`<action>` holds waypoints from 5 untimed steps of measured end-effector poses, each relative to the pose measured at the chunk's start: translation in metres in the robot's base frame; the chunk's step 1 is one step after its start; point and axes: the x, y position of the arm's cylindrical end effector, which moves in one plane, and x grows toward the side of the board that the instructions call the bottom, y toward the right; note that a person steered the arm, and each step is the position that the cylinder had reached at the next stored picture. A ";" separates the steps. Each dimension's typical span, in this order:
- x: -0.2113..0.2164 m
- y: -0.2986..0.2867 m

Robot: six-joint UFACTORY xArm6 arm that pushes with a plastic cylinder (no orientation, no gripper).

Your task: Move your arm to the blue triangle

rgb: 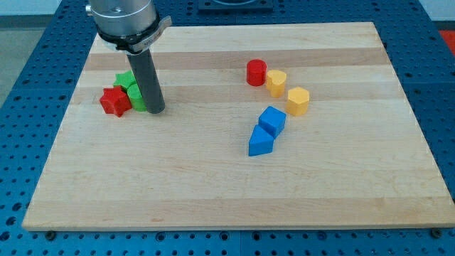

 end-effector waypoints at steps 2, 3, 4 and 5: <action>0.004 0.050; 0.004 0.050; 0.001 0.073; -0.020 0.118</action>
